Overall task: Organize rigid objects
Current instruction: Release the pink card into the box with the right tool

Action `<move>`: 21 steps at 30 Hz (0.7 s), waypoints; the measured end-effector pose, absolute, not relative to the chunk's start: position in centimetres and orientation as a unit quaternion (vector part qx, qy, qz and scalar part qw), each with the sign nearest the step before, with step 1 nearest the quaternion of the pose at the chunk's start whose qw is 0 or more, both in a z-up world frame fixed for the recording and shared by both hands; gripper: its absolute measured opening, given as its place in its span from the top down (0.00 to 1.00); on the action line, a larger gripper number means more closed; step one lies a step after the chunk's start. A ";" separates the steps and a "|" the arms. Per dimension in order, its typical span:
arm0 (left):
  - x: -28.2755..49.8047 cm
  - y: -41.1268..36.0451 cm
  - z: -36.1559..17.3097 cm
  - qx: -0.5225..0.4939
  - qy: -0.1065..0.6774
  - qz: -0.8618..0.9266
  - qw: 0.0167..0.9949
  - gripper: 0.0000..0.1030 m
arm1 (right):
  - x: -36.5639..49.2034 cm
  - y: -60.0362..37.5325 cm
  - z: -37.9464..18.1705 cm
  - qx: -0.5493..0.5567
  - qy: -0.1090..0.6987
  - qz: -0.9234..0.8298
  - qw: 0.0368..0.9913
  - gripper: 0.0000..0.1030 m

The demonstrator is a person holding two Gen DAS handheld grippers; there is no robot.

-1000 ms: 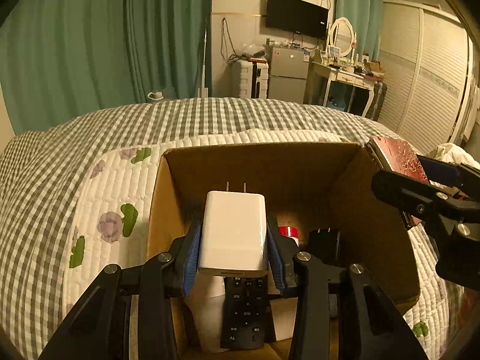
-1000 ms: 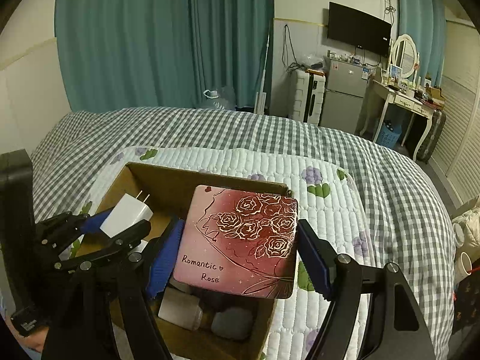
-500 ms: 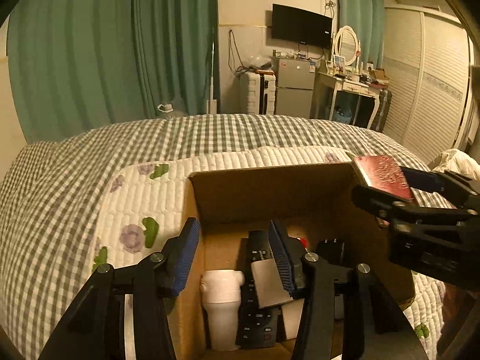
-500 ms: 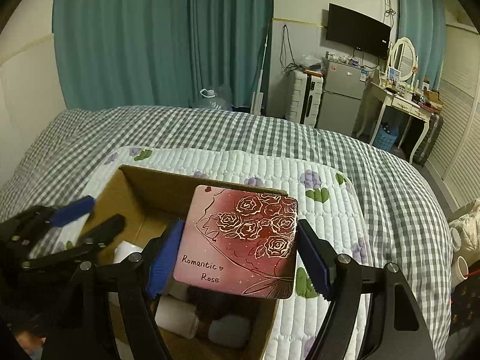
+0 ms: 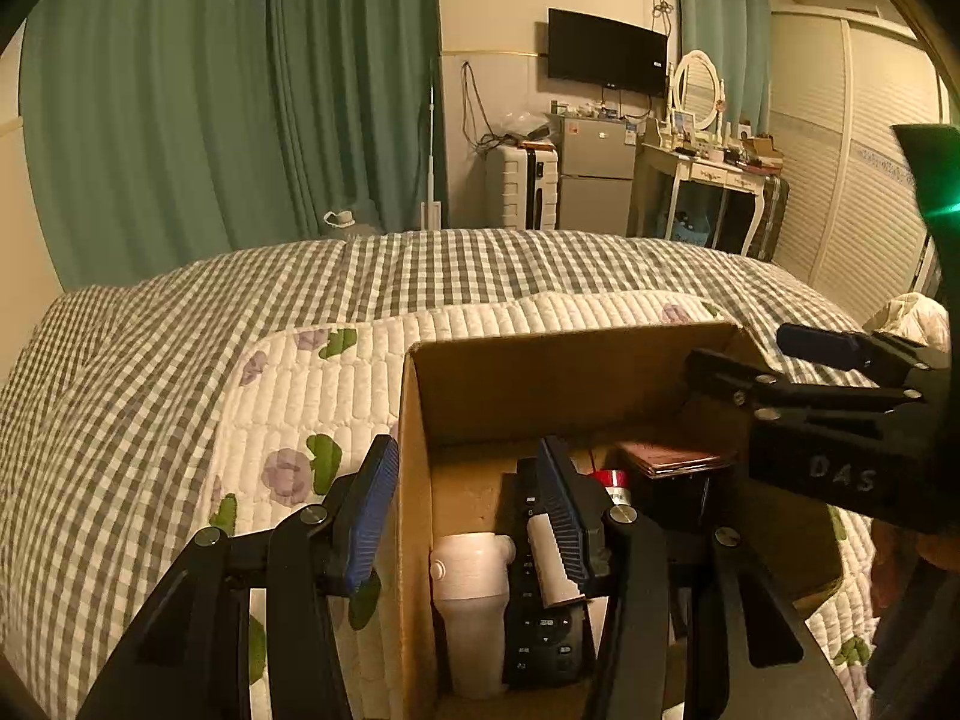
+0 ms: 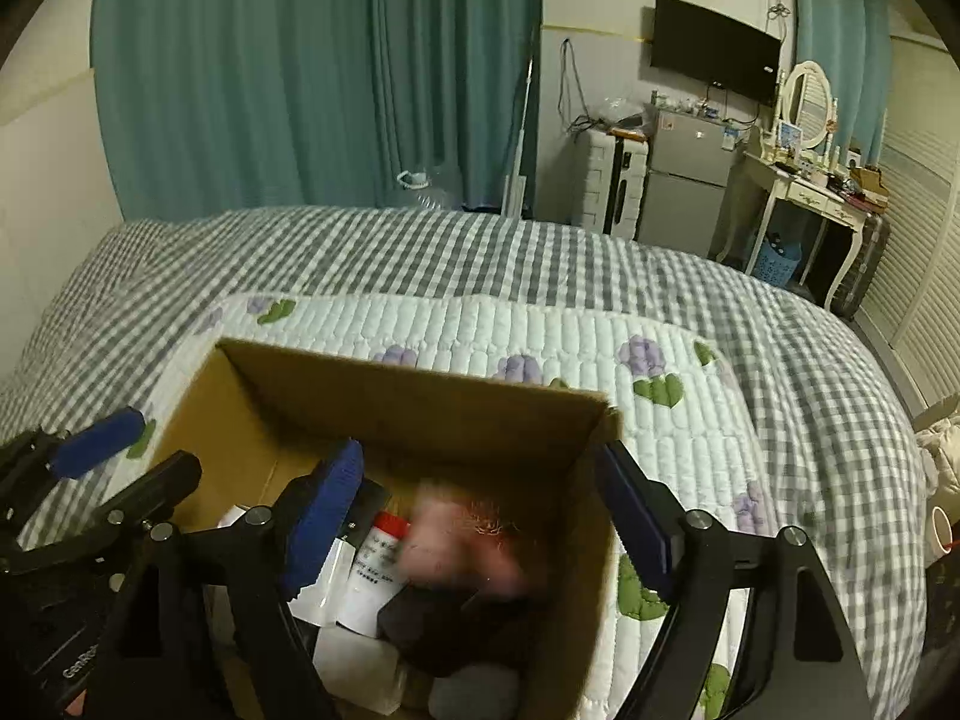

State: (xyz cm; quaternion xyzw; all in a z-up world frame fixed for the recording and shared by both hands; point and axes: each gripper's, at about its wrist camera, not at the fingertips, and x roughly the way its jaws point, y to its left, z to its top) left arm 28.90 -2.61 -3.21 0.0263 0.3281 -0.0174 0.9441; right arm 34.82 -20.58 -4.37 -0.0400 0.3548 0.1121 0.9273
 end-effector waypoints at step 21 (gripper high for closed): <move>14.9 -4.3 16.3 0.017 0.204 -0.050 0.978 0.50 | 17.1 -24.4 18.4 -0.058 0.214 0.063 0.973 0.23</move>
